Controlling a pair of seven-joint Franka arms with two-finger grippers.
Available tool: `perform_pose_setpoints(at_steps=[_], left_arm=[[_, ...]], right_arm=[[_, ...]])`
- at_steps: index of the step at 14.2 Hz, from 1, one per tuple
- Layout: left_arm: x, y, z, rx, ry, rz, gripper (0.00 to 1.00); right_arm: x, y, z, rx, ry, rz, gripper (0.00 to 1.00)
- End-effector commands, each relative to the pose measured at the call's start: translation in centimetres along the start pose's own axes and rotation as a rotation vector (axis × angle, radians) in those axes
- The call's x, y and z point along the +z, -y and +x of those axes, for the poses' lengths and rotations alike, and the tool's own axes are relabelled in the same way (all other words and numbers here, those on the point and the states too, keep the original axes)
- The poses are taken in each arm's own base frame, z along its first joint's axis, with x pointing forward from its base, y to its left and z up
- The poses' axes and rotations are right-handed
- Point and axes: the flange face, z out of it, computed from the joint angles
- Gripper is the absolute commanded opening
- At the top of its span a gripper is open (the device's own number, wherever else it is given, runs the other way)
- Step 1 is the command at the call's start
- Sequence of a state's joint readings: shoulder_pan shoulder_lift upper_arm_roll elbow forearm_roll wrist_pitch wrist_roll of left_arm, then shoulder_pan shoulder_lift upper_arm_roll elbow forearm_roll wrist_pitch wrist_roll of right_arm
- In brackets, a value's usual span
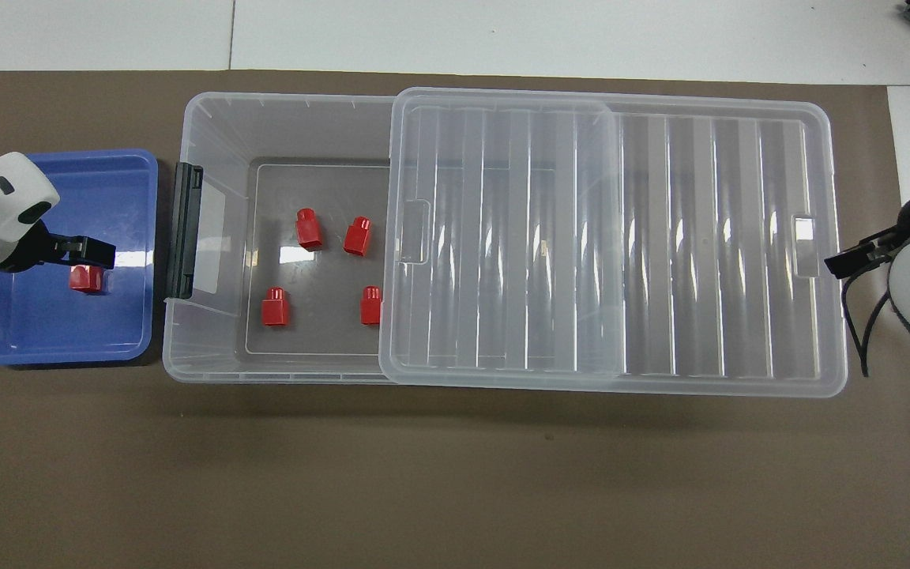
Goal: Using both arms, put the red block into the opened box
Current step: 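Lift the red block with the left gripper above the blue tray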
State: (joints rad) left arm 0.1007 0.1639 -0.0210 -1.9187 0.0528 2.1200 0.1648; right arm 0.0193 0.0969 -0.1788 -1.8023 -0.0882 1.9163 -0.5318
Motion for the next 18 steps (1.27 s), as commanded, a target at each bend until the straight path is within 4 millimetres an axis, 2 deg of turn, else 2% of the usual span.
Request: perform_pose_setpoints(at_steps=[1,2,3,4,9,11,13,16,17,18], left_arm=[[2.9,1.7,2.0,0.020,-0.034,0.016,1.00],[5.0,3.1,2.3,0.040,-0.039,0.023,1.00],[6.0,5.2,1.9,0.037,-0.039,0.034,1.00],[6.3,6.4,1.3,0.015,-0.027,0.034,1.00],[7.5,7.2,0.7,0.002,-0.026,0.034,1.00],[9.0,6.8,0.1,0.002,-0.043,0.037,1.00],[10.6,6.6,-0.8,0.001,-0.063,0.040,1.00],[11.0,6.5,-1.0,0.002,-0.063,0.040,1.00],[11.1,6.4,-1.1,-0.003,-0.063,0.039,0.92],[11.1,6.4,-1.1,-0.004,-0.062,0.039,0.77]], right_arm=[[-2.3,1.1,-0.9,0.039,0.009,0.002,1.00],[-3.1,1.2,-1.1,0.068,0.010,0.003,1.00],[-3.8,1.8,-1.0,0.090,0.011,0.005,1.00],[-4.5,2.4,-1.1,0.122,0.010,0.006,1.00],[-6.9,7.9,1.0,0.390,-0.023,0.001,1.00],[-8.0,10.3,2.0,0.480,-0.042,0.003,1.00],[-9.8,12.0,2.8,0.570,-0.065,0.015,1.00],[-12.3,13.5,3.3,0.604,-0.091,0.020,1.00],[-13.2,13.7,3.3,0.624,-0.096,0.021,1.00],[-13.9,13.6,3.1,0.637,-0.093,0.024,1.00]])
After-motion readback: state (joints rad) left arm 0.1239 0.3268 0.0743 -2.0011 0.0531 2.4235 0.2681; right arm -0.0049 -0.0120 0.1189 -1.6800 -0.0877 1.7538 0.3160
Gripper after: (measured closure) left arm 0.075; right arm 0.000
